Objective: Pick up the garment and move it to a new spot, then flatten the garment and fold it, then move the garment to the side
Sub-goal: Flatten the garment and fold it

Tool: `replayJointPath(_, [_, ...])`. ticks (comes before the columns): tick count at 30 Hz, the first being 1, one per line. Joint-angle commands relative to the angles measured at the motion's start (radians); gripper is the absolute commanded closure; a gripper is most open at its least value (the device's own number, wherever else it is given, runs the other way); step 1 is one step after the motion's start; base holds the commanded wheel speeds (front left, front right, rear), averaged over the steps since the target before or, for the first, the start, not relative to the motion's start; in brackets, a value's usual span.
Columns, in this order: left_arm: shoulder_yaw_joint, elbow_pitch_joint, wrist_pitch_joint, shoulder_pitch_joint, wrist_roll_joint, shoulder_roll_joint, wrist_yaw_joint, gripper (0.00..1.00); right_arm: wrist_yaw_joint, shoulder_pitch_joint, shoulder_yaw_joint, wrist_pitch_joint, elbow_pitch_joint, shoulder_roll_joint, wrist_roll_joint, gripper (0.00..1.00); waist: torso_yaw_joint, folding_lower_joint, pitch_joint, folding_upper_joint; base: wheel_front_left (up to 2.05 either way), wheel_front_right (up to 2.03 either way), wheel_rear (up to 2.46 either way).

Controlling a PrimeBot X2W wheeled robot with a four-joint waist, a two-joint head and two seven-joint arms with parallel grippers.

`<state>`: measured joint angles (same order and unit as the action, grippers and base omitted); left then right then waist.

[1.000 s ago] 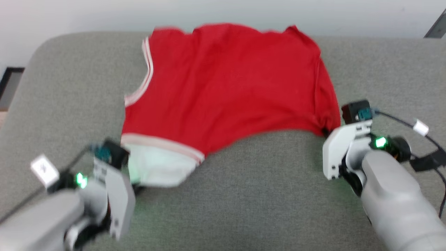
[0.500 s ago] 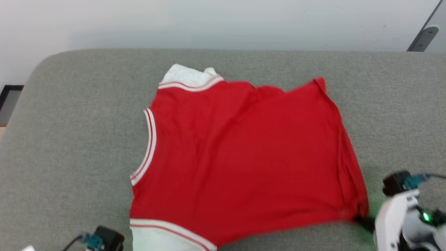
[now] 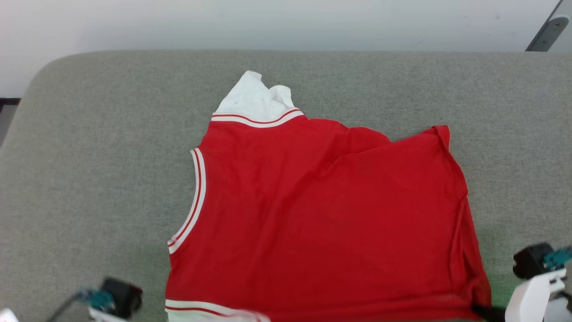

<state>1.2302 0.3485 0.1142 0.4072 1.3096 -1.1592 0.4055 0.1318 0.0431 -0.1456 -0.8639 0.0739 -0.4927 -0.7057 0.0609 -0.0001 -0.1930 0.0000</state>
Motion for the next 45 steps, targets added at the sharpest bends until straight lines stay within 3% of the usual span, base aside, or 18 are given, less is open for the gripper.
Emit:
replayJointPath(1, [-0.021, 0.013, 0.003, 0.032, -0.013, -0.024, 0.013, 1.00, -0.002, -0.019, 0.027, -0.011, 0.023, 0.018, 0.022, 1.00, -0.002, 0.0001, -0.007, 0.0000, 0.00, 0.00, 0.00])
replayJointPath(5, [-0.066, 0.042, 0.034, 0.128, -0.072, -0.073, 0.013, 1.00, -0.002, -0.085, 0.066, -0.025, 0.069, 0.062, 0.072, 1.00, -0.009, 0.0001, -0.022, 0.0000, 0.00, 0.00, 0.00])
replayJointPath(9, [-0.103, 0.009, 0.081, 0.234, -0.126, -0.068, -0.034, 1.00, -0.002, -0.184, 0.068, -0.025, 0.057, 0.111, 0.118, 1.00, -0.018, 0.0001, -0.045, 0.0000, 0.00, 0.00, 0.00])
replayJointPath(20, [-0.093, -0.397, 0.204, 0.401, -0.128, 0.149, -0.276, 1.00, -0.002, -0.422, -0.034, 0.034, -0.194, 0.175, 0.236, 1.00, -0.040, 0.0001, -0.092, 0.0000, 0.00, 0.00, 0.00])
replayJointPath(26, [-0.061, -0.608, 0.249, 0.410, -0.096, 0.257, -0.373, 1.00, -0.002, -0.481, -0.094, 0.060, -0.325, 0.195, 0.247, 1.00, -0.050, 0.0001, -0.100, 0.0000, 0.00, 0.00, 0.00])
replayJointPath(29, [-0.055, -0.696, 0.277, 0.409, -0.068, 0.300, -0.400, 1.00, -0.002, -0.503, -0.107, 0.069, -0.365, 0.202, 0.243, 1.00, -0.049, 0.0001, -0.092, 0.0000, 0.00, 0.00, 0.00])
replayJointPath(32, [-0.065, -0.752, 0.291, 0.418, -0.043, 0.323, -0.408, 0.60, -0.002, -0.512, -0.112, 0.069, -0.386, 0.201, 0.237, 0.68, -0.045, 0.0001, -0.076, 0.0000, 0.00, 0.00, 0.00])
replayJointPath(33, [-0.070, -0.760, 0.288, 0.424, -0.039, 0.324, -0.410, 0.24, -0.002, -0.514, -0.114, 0.070, -0.386, 0.198, 0.235, 0.51, -0.043, 0.0001, -0.069, 0.0000, 0.00, 0.00, 0.00])
replayJointPath(34, [-0.075, -0.767, 0.287, 0.429, -0.034, 0.326, -0.411, 0.00, -0.002, -0.513, -0.113, 0.075, -0.384, 0.196, 0.233, 0.00, -0.040, 0.0001, -0.060, 0.0000, 0.00, 0.00, 0.00])
replayJointPath(45, [-0.090, -0.672, 0.297, 0.408, -0.017, 0.271, -0.355, 0.00, -0.002, -0.442, -0.054, 0.168, -0.303, 0.185, 0.210, 0.00, -0.007, 0.0001, 0.038, 0.0000, 0.00, 0.00, 0.00])
